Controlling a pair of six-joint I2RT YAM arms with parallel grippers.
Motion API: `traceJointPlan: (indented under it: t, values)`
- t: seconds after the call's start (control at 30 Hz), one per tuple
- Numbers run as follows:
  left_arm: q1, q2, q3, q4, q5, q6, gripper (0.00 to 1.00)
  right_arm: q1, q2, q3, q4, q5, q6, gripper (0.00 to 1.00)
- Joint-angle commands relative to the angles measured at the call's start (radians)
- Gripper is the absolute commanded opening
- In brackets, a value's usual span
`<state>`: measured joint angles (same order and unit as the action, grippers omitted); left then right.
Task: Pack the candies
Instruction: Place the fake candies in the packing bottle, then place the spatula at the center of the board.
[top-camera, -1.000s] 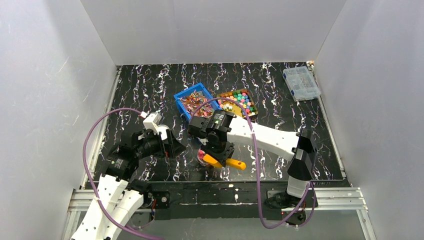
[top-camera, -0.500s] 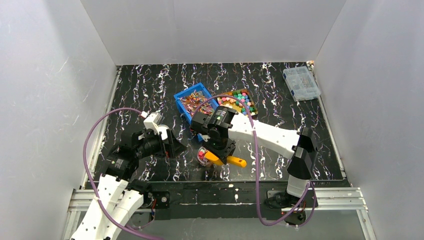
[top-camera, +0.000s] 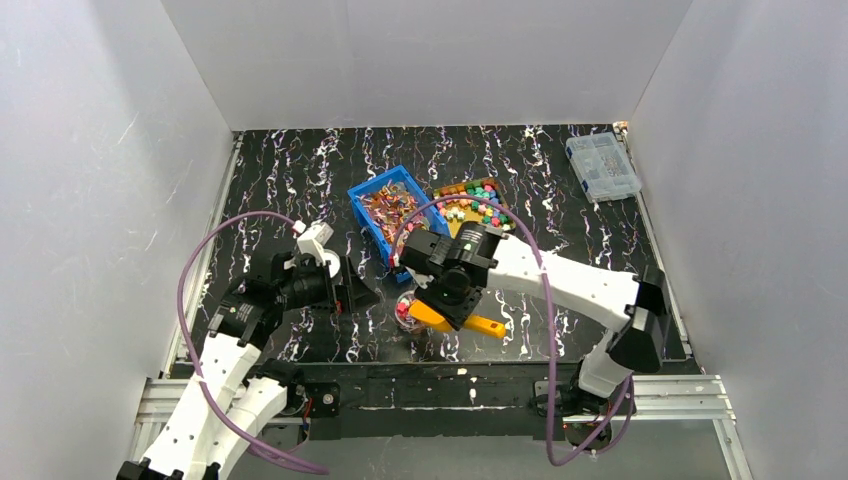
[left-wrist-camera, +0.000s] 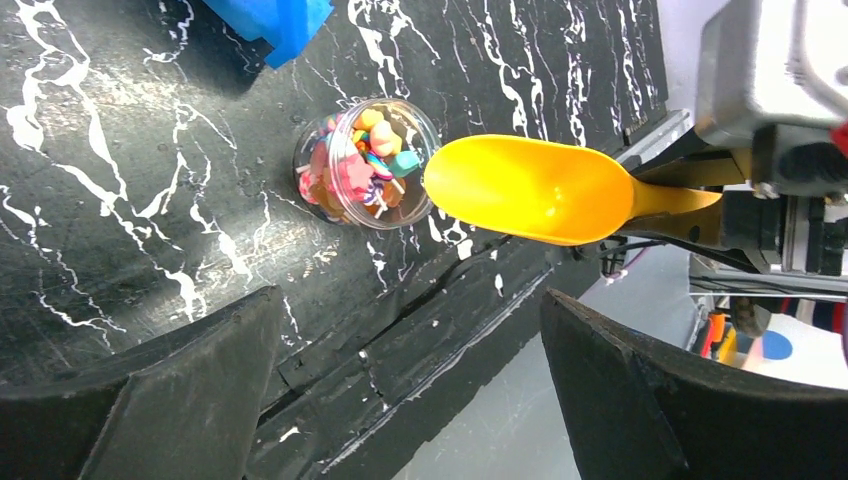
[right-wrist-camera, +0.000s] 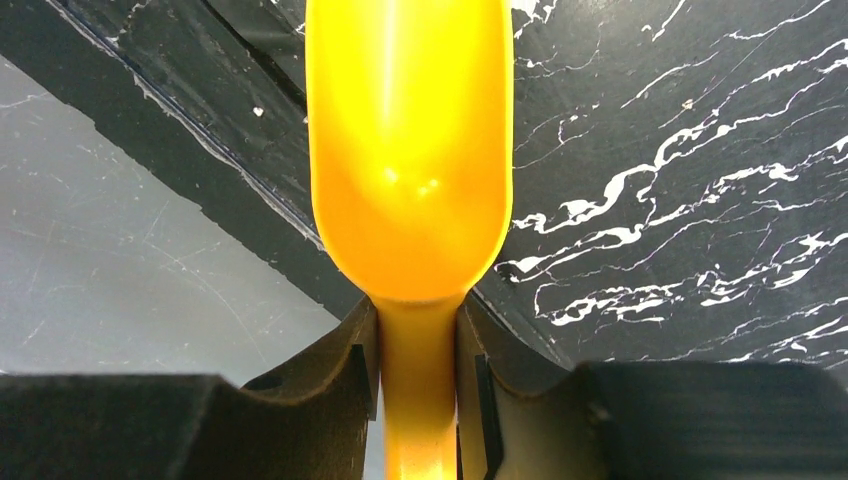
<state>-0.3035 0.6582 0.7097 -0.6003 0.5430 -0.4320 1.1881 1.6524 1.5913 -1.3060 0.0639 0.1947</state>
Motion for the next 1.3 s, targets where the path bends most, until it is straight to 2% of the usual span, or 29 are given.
traceJointPlan:
  t: [0.0,0.17,0.37,0.8,0.9,1.27]
  values:
    - [-0.005,0.032,0.045,-0.021,0.066,-0.028,0.99,0.007,-0.113,-0.069,0.123,0.002,-0.031,0.01]
    - [-0.005,0.063,0.043,-0.024,0.064,-0.057,0.99,0.007,-0.204,-0.153,0.206,0.105,-0.003,0.01]
    - [-0.005,0.076,0.051,-0.027,0.026,-0.068,0.99,0.003,-0.316,-0.243,0.265,0.354,0.092,0.01]
    - [-0.005,0.102,0.062,-0.044,-0.037,-0.067,0.99,-0.145,-0.444,-0.361,0.340,0.653,0.190,0.01]
    - [-0.004,0.108,0.068,-0.059,-0.062,-0.060,0.99,-0.191,-0.459,-0.400,0.392,0.682,0.185,0.01]
    - [-0.005,0.079,0.087,-0.114,-0.131,-0.002,0.99,-0.474,-0.465,-0.546,0.603,0.624,0.183,0.01]
